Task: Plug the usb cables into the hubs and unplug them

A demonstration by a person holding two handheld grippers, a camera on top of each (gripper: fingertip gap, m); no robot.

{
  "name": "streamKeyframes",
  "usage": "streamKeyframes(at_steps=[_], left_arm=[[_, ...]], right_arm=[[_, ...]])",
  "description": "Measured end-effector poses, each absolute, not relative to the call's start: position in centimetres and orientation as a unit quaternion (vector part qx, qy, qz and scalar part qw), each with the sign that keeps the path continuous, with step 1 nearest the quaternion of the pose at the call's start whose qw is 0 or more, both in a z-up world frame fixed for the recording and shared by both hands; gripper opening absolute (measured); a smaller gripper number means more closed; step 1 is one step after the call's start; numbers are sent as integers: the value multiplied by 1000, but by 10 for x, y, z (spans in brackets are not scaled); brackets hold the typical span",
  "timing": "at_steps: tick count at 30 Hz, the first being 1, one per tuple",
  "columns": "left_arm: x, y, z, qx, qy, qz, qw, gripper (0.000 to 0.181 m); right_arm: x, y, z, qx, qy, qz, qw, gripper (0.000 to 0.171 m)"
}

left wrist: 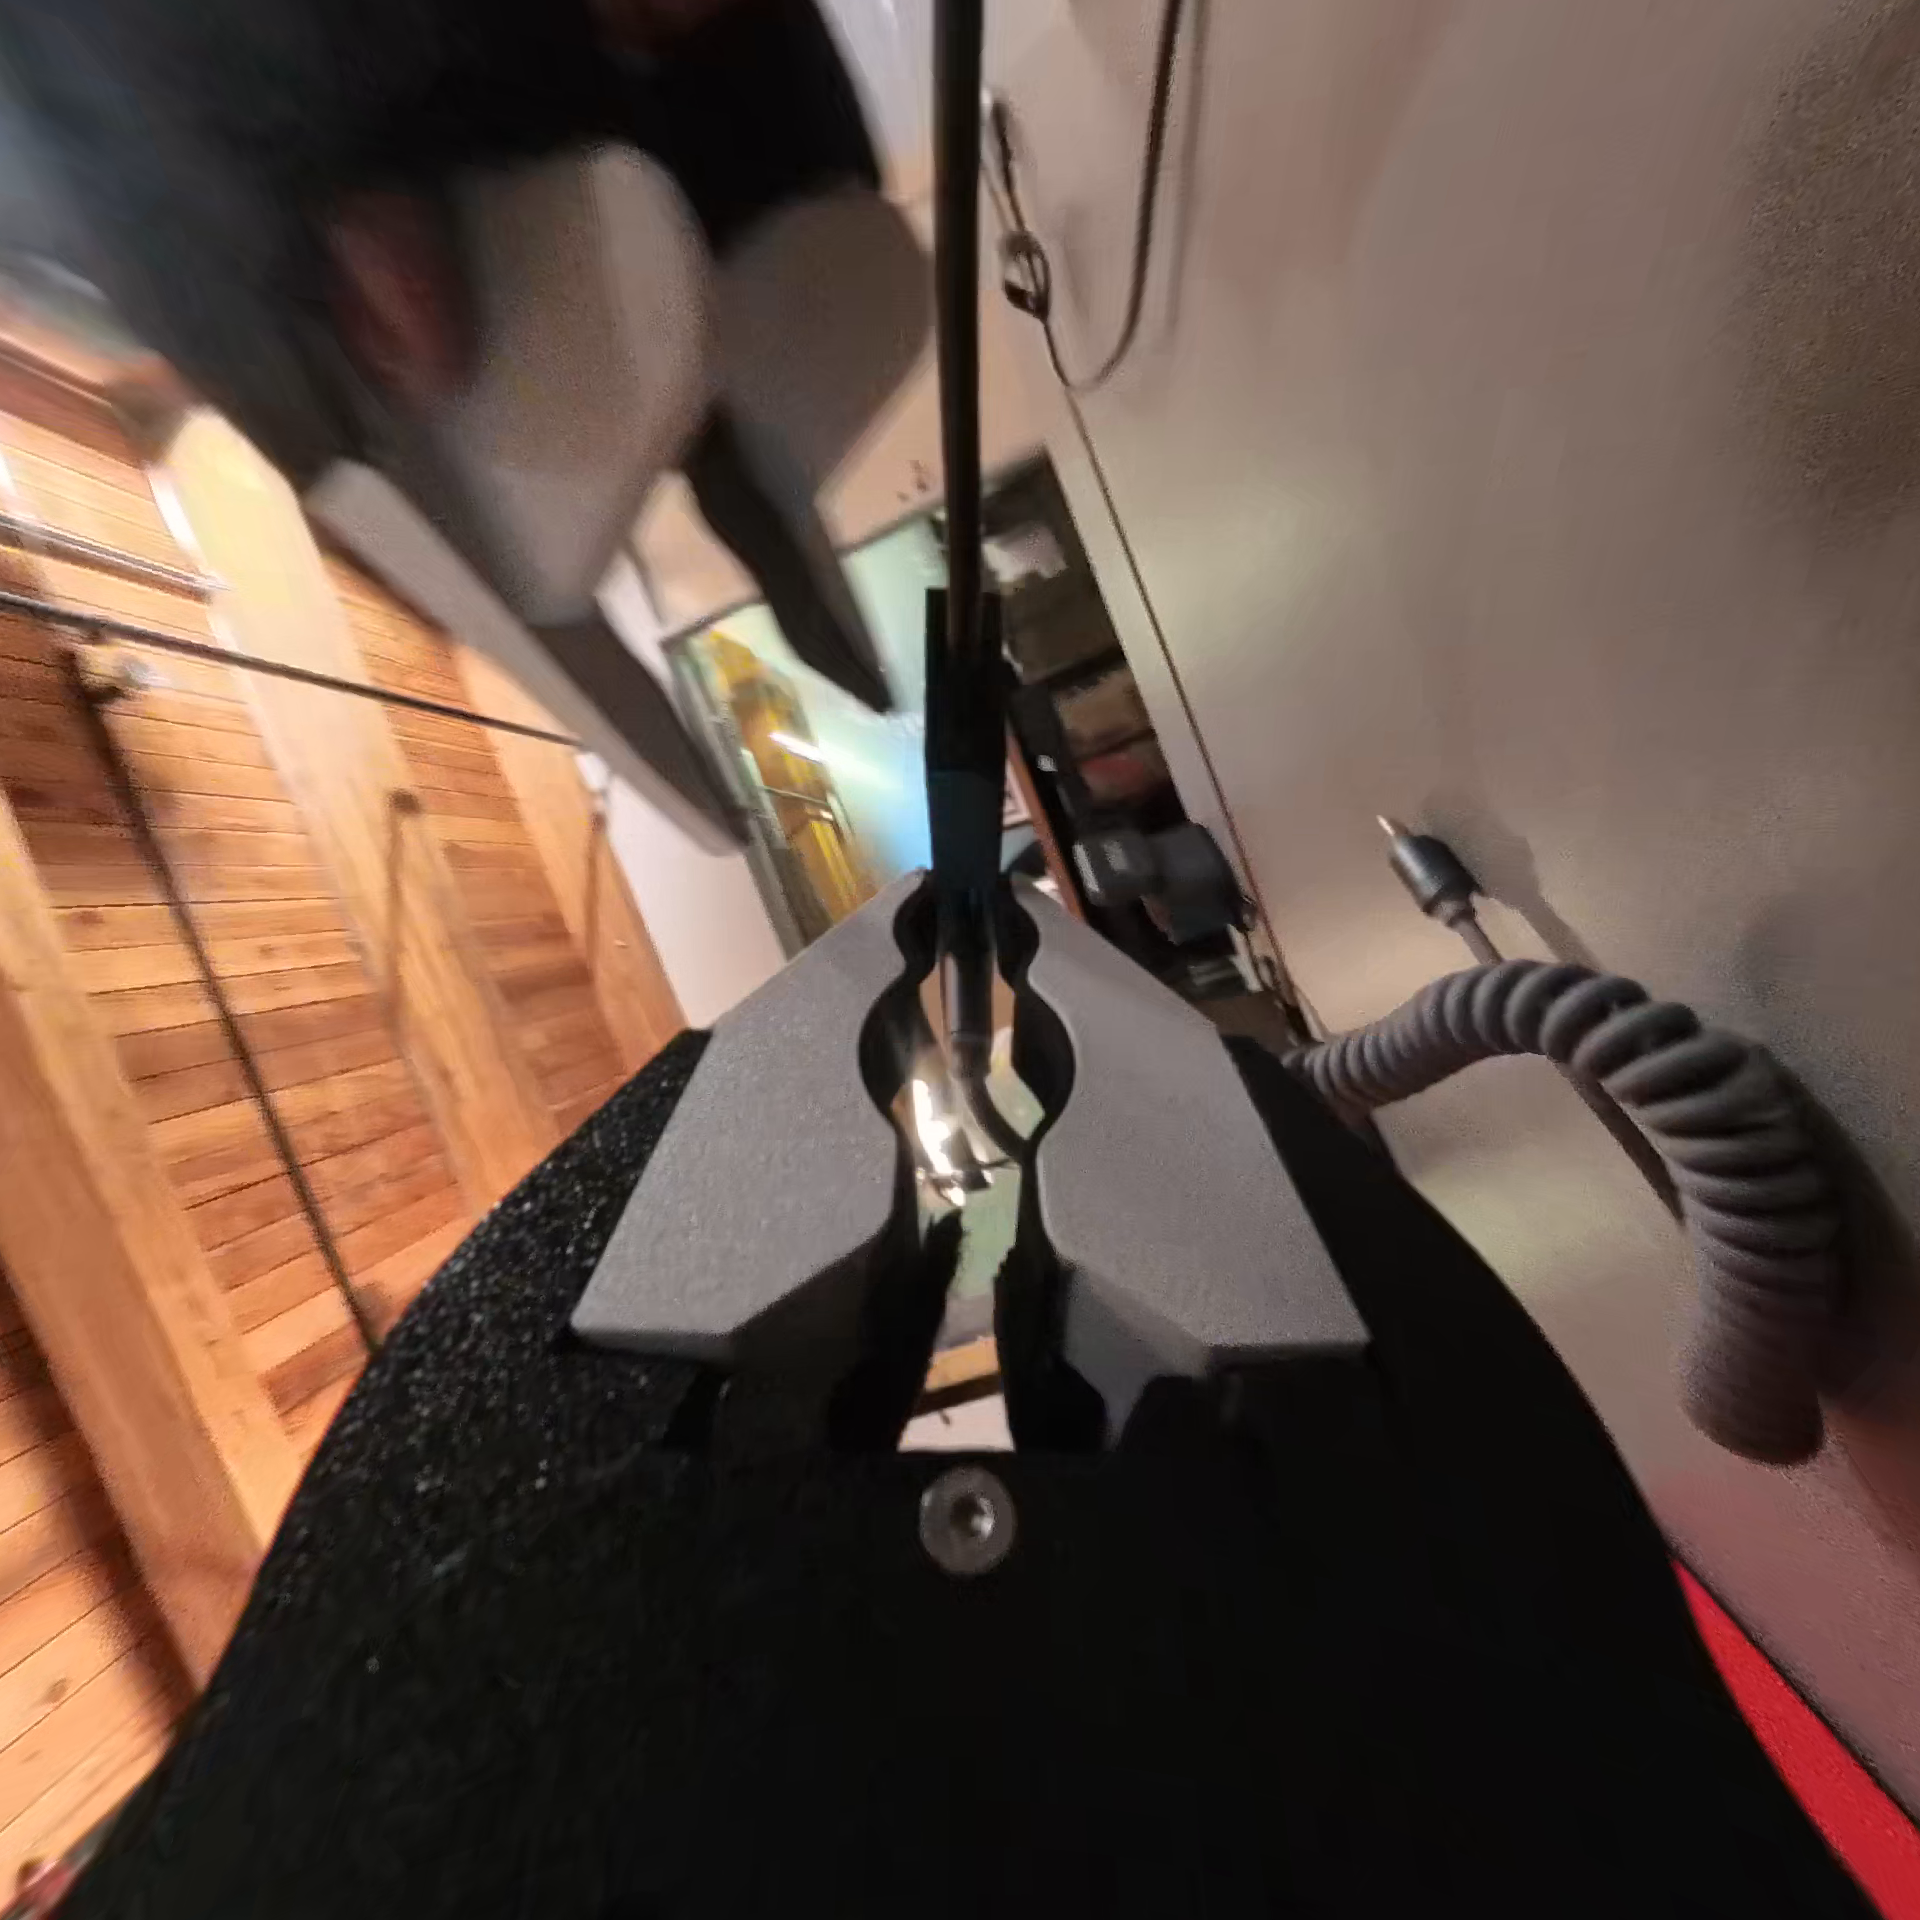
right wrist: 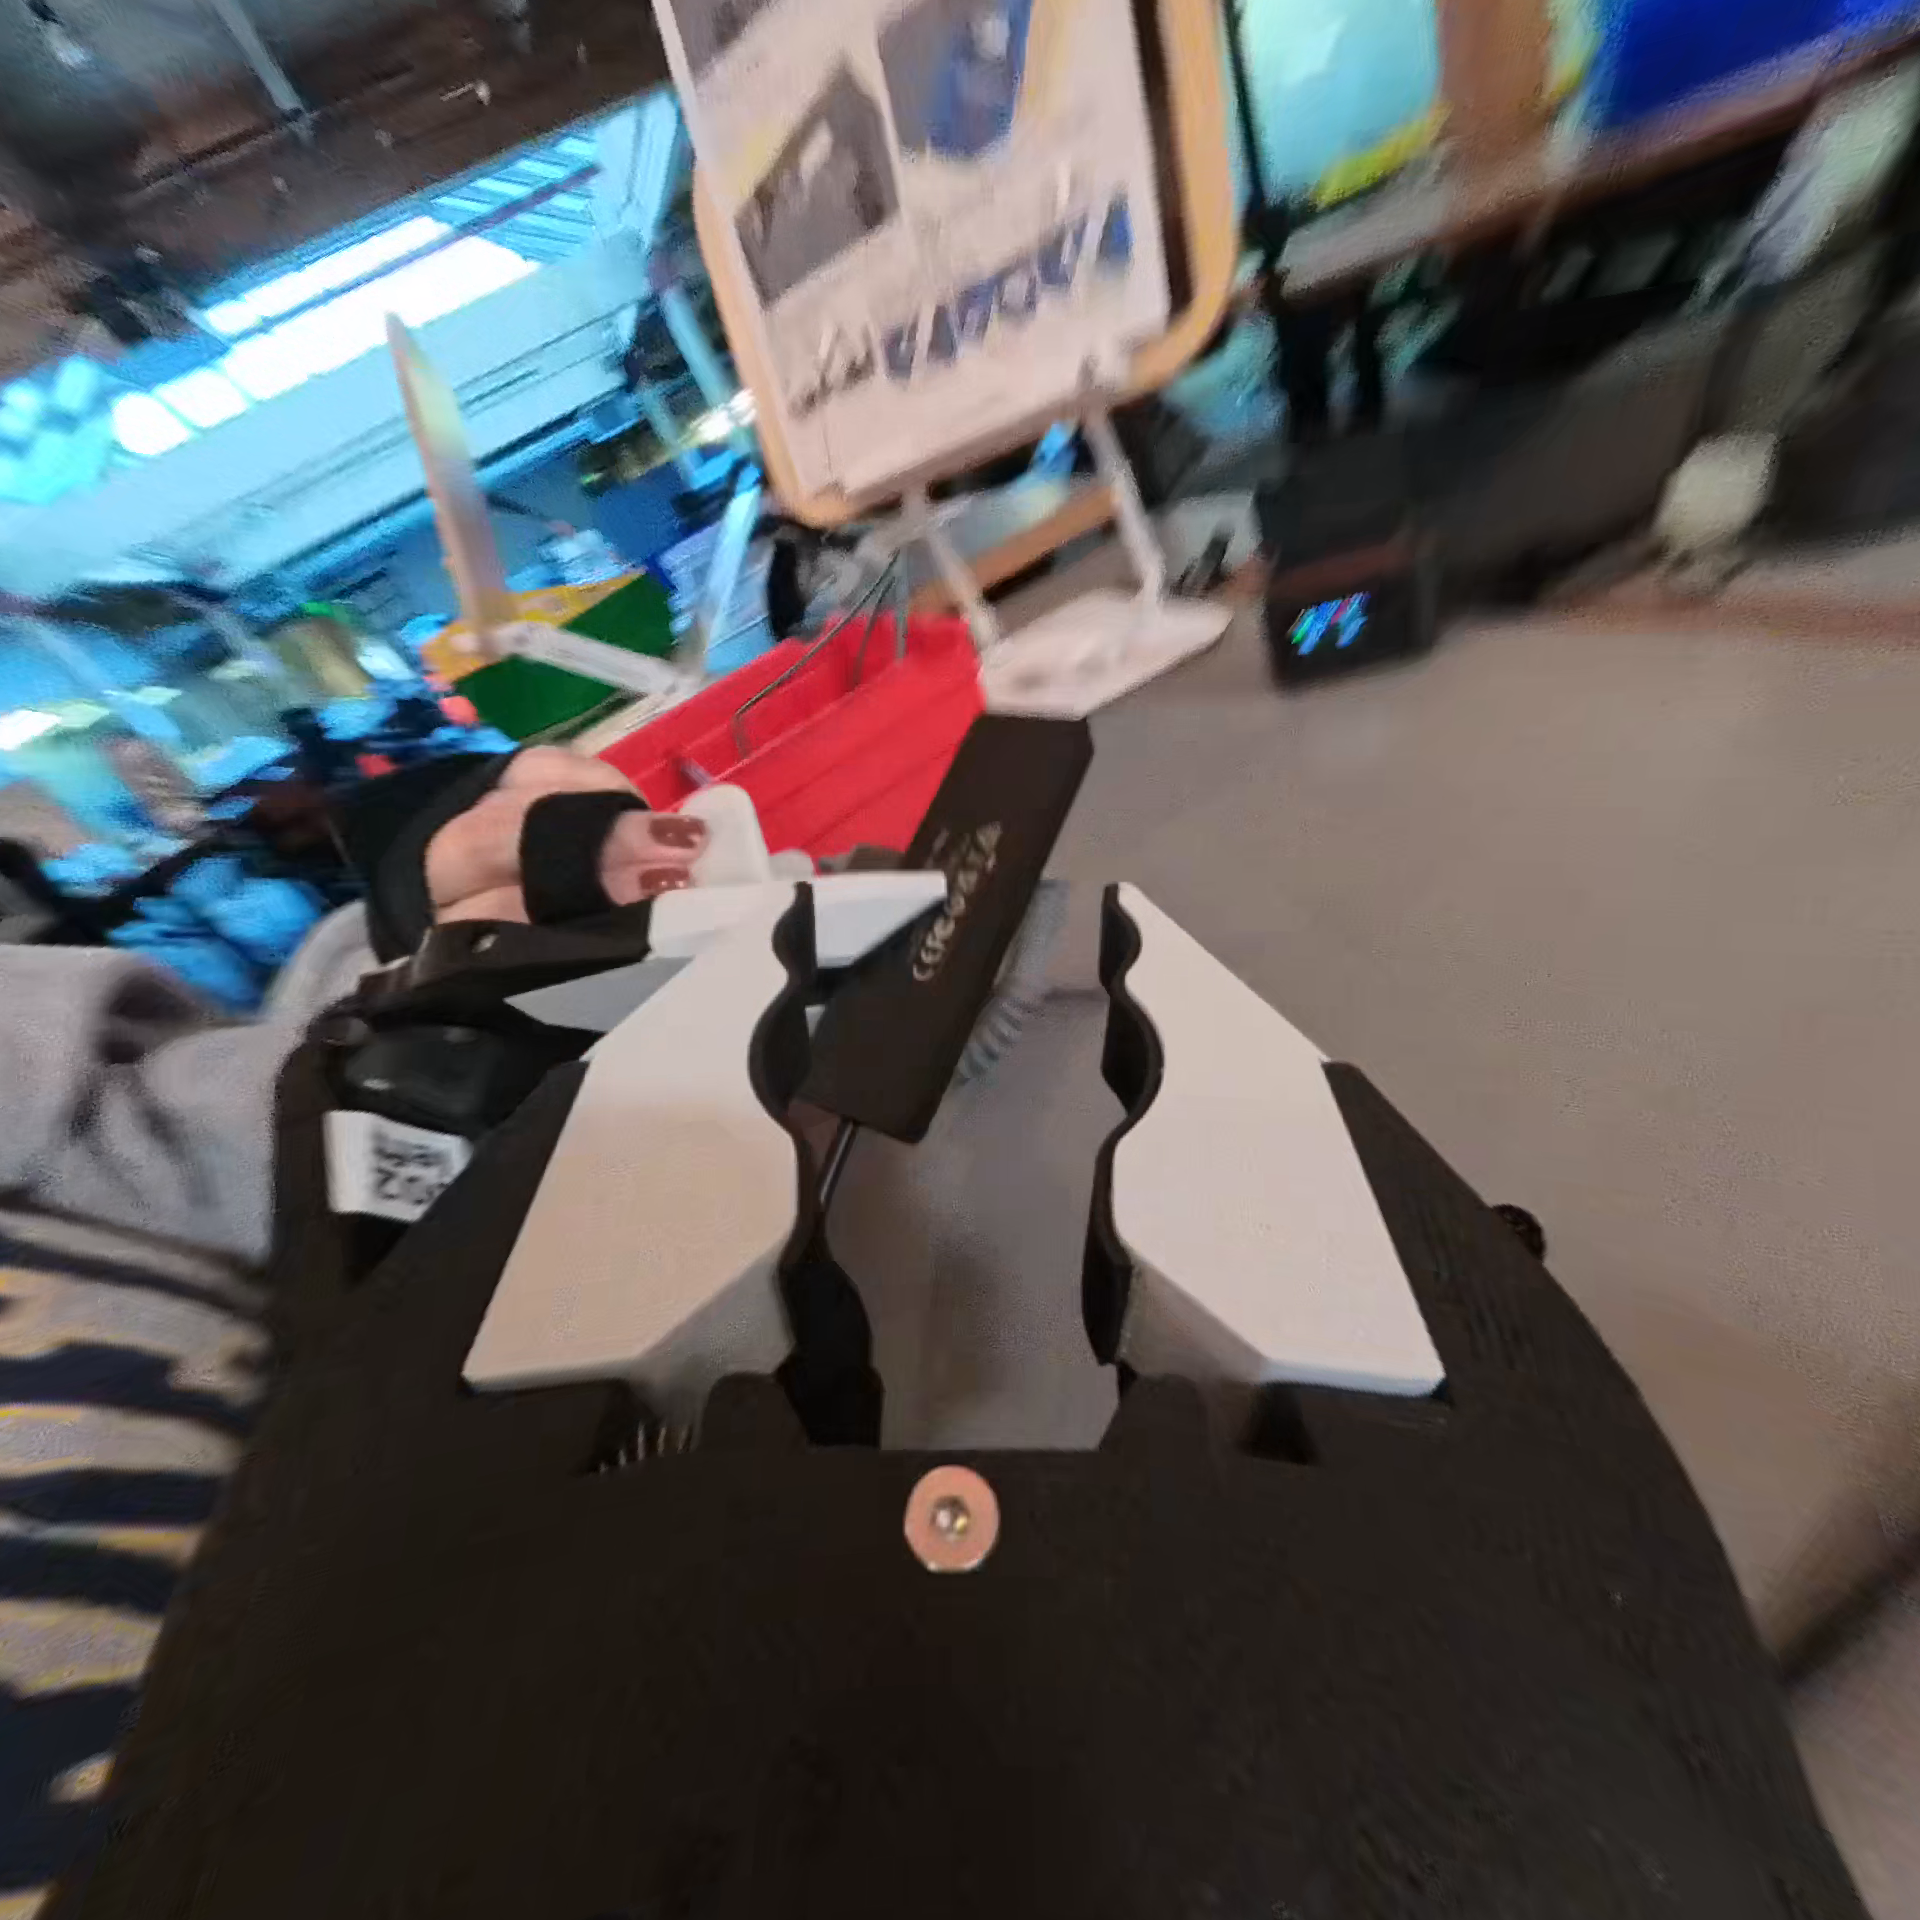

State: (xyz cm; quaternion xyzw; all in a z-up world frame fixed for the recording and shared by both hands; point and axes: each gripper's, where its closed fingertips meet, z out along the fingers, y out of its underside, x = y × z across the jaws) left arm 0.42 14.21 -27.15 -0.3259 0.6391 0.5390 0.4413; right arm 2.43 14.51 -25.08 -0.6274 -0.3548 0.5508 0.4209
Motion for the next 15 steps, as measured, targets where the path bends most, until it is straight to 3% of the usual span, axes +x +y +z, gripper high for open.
streamKeyframes(at_steps=[3, 7, 9, 13, 15], left_arm=[[15, 132, -264, -287, 635, 543, 469, 8], [18, 122, -253, -241, 622, 558, 493, 8], [24, 113, -255, -218, 630, 549, 504, 8], [36, 101, -268, -189, 649, 530, 512, 8], [38, 99, -265, -190, 643, 528, 521, 8]], right_arm=[[17, 137, -274, -669, -324, 602, 293, 45], [14, 123, -258, -628, -304, 669, 256, 40], [17, 122, -247, -598, -250, 735, 199, 47], [17, 109, -244, -573, -236, 776, 118, 43], [13, 104, -249, -579, -245, 770, 109, 28]])
